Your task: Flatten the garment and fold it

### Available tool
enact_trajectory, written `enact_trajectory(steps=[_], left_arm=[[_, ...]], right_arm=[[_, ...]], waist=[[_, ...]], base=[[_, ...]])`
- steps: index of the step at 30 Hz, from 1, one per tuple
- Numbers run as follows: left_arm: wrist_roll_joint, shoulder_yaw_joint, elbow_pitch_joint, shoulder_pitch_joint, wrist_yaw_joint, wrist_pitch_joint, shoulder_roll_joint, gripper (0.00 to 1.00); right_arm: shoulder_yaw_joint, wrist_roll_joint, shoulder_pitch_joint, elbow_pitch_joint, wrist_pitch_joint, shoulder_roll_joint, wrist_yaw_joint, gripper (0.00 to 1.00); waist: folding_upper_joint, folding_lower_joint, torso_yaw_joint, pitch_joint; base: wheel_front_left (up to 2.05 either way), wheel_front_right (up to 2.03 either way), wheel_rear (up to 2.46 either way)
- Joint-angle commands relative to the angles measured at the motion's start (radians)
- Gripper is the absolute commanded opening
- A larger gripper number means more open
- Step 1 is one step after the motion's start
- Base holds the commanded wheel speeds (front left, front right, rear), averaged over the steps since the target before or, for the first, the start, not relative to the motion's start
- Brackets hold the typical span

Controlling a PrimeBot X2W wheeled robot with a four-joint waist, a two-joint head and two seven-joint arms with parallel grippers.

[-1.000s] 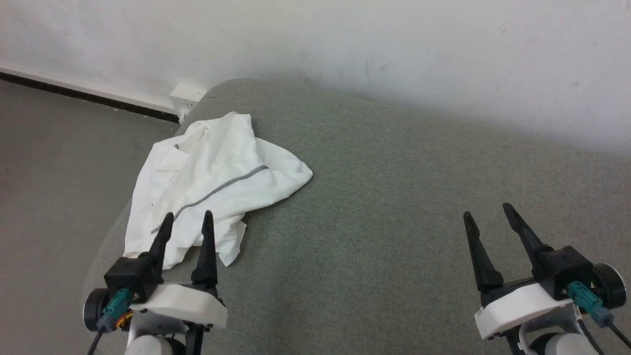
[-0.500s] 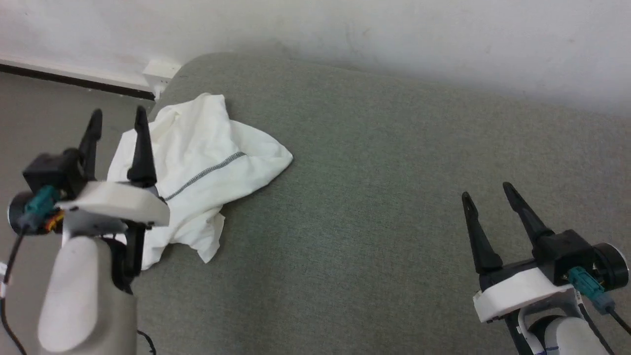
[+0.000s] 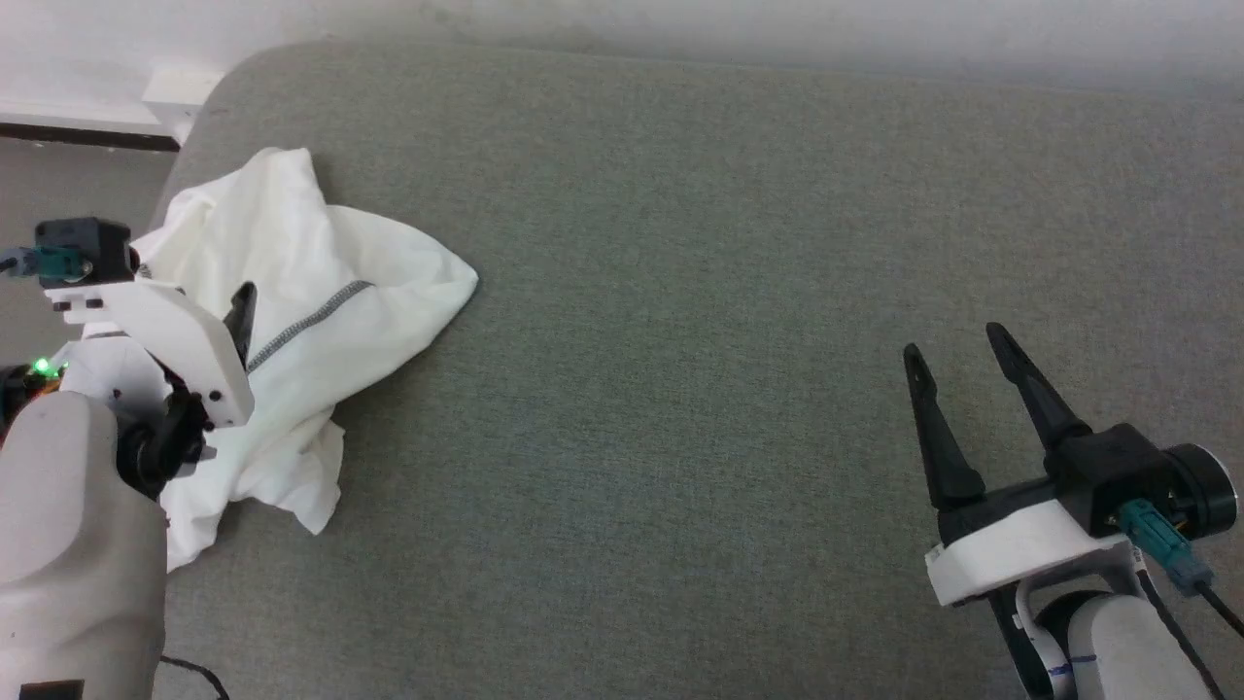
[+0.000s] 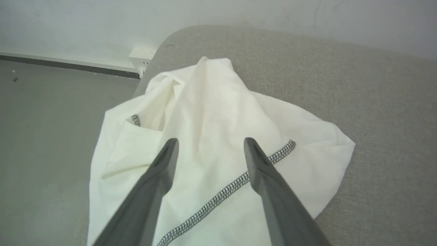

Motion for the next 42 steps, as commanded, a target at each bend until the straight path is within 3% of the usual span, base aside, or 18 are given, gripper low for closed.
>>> enact_trajectory(steps=[1, 10, 11, 12, 13, 17, 21, 26, 30, 35, 42], left_arm=[[-0.022, -0.010, 0.023, -0.024, -0.004, 0.020, 0.011, 1.00], [-0.174, -0.122, 0.188, -0.051, -0.014, 0.269, 0.071, 1.00], [-0.184, -0.141, 0.201, -0.052, -0.015, 0.300, 0.076, 0.76], [-0.197, -0.151, 0.212, -0.058, -0.017, 0.320, 0.080, 0.44], [-0.210, -0.161, 0.221, -0.064, -0.018, 0.335, 0.081, 0.00], [-0.246, -0.198, 0.258, -0.093, -0.022, 0.375, 0.092, 0.00], [-0.233, -0.228, 0.275, -0.133, -0.026, 0.305, 0.119, 0.00], [-0.159, -0.234, 0.246, -0.186, 0.008, 0.058, 0.144, 0.00], [-0.115, -0.208, 0.220, -0.238, 0.078, -0.223, 0.130, 0.00], [-0.067, -0.213, 0.201, -0.299, 0.111, -0.479, 0.097, 0.00], [-0.061, -0.211, 0.136, -0.331, 0.112, -0.589, 0.029, 0.00]], right_arm=[[0.004, -0.003, -0.022, -0.003, -0.009, 0.002, -0.001, 1.00], [0.012, -0.001, -0.047, -0.001, -0.018, 0.002, -0.001, 1.00], [0.012, -0.001, -0.048, 0.001, -0.019, 0.002, -0.001, 1.00], [0.011, 0.000, -0.050, 0.003, -0.021, 0.002, -0.001, 1.00], [0.011, 0.001, -0.052, 0.004, -0.022, 0.002, -0.001, 1.00], [0.016, 0.009, -0.058, 0.015, -0.030, 0.003, -0.001, 1.00], [0.021, -0.006, -0.059, 0.028, -0.037, 0.003, -0.001, 1.00], [0.006, 0.012, -0.038, 0.042, -0.047, 0.003, -0.001, 1.00], [-0.016, 0.033, -0.009, 0.057, -0.055, 0.003, -0.001, 1.00], [-0.039, 0.059, 0.024, 0.076, -0.062, 0.003, -0.001, 1.00], [-0.065, 0.082, 0.053, 0.083, -0.069, 0.003, -0.001, 1.00]], waist=[[0.0000, -0.0001, -0.037, 0.041], [0.0000, -0.0001, -0.046, 0.088], [0.0000, -0.0001, -0.044, 0.089], [0.0000, -0.0001, -0.041, 0.091], [0.0000, -0.0001, -0.038, 0.092], [0.0000, -0.0001, -0.028, 0.081], [0.0000, -0.0001, -0.020, 0.054], [0.0000, -0.0001, -0.015, -0.011], [0.0000, -0.0001, -0.006, -0.072], [0.0000, -0.0001, -0.007, -0.142], [0.0000, -0.0001, -0.055, -0.201]], base=[[0.00, 0.00, 0.00], [0.00, 0.00, 0.00], [0.00, 0.00, 0.00], [0.00, 0.00, 0.00], [0.00, 0.00, 0.00], [0.00, 0.00, 0.00], [0.00, 0.00, 0.00], [0.00, 0.00, 0.00], [0.00, 0.00, 0.00], [0.00, 0.00, 0.00], [0.00, 0.00, 0.00]])
